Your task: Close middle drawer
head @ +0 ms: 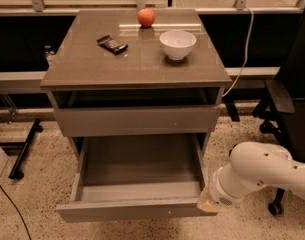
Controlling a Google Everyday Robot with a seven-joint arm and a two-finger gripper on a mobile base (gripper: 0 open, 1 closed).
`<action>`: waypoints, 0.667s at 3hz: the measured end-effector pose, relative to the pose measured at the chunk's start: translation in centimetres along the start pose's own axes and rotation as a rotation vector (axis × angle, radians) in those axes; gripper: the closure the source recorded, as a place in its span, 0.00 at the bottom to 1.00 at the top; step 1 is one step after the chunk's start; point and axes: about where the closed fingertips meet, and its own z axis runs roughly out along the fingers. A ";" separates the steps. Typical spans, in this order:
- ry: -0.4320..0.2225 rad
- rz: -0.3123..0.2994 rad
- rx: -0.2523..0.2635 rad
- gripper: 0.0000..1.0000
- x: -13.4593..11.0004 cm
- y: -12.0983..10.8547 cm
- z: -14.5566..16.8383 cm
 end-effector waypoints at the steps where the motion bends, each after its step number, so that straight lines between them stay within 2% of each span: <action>1: -0.034 0.021 -0.018 1.00 -0.3 -0.1 4.2; 2: -0.062 0.065 -0.066 1.00 0.1 0.3 8.6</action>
Offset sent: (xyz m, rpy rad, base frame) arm -0.0016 0.0411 -0.1332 0.1406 0.1154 -0.0809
